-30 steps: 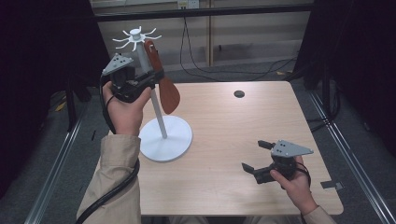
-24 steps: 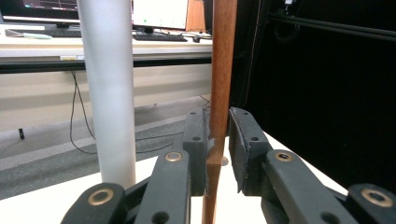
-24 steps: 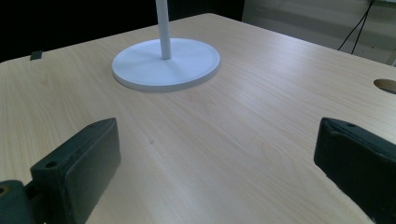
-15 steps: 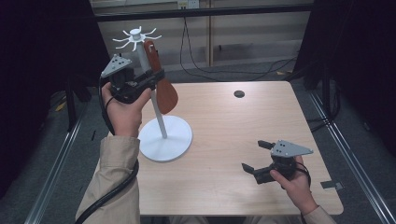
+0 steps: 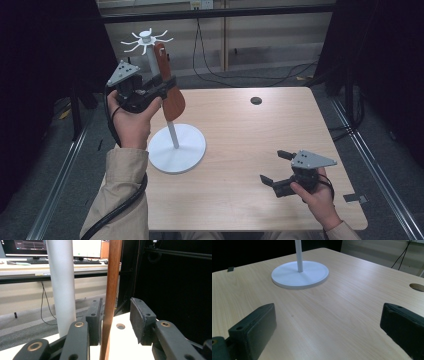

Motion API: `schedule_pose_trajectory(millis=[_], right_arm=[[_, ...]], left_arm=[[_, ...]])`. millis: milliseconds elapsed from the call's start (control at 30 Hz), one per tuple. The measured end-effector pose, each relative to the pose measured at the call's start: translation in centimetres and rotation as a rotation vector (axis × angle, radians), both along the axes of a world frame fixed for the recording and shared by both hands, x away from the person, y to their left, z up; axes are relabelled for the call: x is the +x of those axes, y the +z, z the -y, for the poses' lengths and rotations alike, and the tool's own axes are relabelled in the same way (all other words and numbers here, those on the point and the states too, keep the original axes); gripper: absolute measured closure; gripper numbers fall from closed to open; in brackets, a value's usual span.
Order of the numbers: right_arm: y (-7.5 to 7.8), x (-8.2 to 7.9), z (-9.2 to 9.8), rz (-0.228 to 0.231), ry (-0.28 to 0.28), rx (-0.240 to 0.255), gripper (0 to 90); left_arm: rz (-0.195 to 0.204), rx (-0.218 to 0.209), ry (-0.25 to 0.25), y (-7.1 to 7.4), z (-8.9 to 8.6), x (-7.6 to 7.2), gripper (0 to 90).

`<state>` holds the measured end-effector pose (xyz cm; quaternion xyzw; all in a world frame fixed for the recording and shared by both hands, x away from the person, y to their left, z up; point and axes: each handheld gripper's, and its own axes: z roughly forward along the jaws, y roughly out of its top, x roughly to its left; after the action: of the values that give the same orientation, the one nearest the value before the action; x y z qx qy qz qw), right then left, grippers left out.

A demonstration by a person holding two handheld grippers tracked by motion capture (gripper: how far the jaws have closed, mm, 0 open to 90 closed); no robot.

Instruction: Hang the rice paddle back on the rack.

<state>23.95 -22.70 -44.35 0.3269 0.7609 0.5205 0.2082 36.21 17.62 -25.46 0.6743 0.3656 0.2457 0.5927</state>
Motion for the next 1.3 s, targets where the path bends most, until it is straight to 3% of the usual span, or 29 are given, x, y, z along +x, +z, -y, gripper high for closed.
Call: schedule_pose_trajectory(millis=[467,1300], right_arm=[[0.0,0.1,-0.3,0.000,0.000,-0.007,0.3],[0.1,0.1,-0.3,0.007,0.006,-0.012,0.3]], left_arm=[[0.001,0.002,0.023,-1.1,-1.3,-1.0,49.3],[0.004,0.009,0.041,-3.6,-1.6,-2.4,21.2]])
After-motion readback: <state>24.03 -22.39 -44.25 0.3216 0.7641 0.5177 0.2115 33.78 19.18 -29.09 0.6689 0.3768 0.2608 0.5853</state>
